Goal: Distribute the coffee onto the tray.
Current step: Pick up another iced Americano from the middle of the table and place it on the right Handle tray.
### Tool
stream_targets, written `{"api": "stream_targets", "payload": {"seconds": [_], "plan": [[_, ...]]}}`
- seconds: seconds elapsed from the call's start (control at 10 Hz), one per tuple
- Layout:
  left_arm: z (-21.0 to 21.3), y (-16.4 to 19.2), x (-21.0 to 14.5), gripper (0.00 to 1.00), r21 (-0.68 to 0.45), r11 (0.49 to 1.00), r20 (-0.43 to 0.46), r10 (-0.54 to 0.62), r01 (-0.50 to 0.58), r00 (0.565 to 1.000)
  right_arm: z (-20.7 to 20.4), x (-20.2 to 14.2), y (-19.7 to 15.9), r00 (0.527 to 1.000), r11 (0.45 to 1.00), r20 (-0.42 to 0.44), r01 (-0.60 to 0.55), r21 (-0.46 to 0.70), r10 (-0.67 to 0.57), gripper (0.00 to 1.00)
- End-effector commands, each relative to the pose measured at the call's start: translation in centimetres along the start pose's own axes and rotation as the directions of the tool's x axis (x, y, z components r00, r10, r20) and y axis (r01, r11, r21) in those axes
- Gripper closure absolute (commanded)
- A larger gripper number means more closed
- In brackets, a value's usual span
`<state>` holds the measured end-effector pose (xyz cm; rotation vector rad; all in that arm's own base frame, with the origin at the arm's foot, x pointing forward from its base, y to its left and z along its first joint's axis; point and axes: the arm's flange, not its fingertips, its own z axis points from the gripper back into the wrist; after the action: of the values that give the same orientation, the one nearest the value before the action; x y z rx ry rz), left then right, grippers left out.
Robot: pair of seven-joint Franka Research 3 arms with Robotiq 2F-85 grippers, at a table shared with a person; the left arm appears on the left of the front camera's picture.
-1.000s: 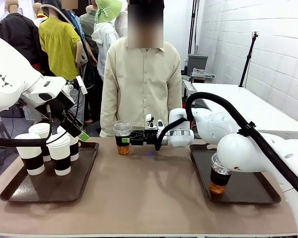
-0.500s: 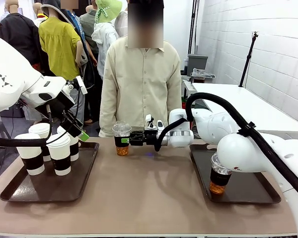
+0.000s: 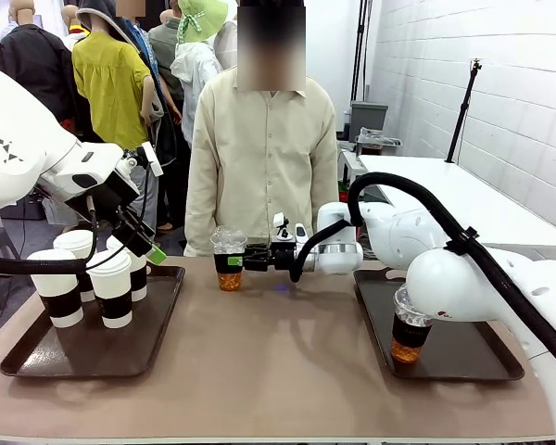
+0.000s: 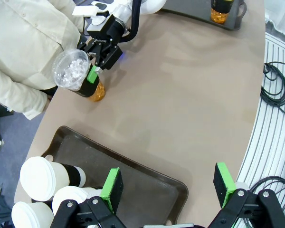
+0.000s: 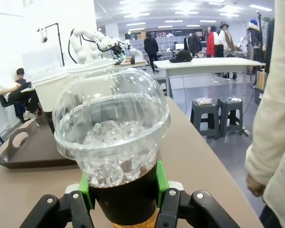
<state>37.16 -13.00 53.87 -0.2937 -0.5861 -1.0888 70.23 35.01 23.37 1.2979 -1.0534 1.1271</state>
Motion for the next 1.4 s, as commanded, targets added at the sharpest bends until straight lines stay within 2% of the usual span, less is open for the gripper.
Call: {"api": "stream_targets", "payload": {"seconds": [0.0,0.2,0.6,0.8,1.0,1.3], "plan": [[0.1,0.2,-0.1,0.00,-0.014,1.000,0.008,0.001,-0.001,1.000,2.8,3.9,0.6,1.000,1.000,0.009,0.009,-0.004,-0.009,0.43],[0.1,0.2,-0.1,0.00,-0.014,1.000,0.008,0.001,-0.001,1.000,6.7,6.8,1.2,1.000,1.000,0.010,0.018,-0.012,-0.018,0.43],[0.1,0.2,-0.1,0.00,-0.014,1.000,0.008,0.001,-0.001,1.000,15.6,9.7,4.3,1.000,0.998,-0.002,0.019,-0.062,-0.020,0.43],[0.1,0.2,-0.1,0.00,-0.014,1.000,0.008,0.001,-0.001,1.000,19.9,10.4,5.9,0.999,0.996,-0.032,0.029,-0.082,-0.031,0.43],[0.1,0.2,-0.1,0.00,-0.014,1.000,0.008,0.001,-0.001,1.000,23.6,10.4,7.0,0.999,0.993,-0.017,0.026,-0.115,-0.028,0.43],[0.1,0.2,-0.1,0.00,-0.014,1.000,0.008,0.001,-0.001,1.000,28.2,8.5,9.1,1.000,0.987,-0.024,-0.007,-0.161,0.004,0.43]]}}
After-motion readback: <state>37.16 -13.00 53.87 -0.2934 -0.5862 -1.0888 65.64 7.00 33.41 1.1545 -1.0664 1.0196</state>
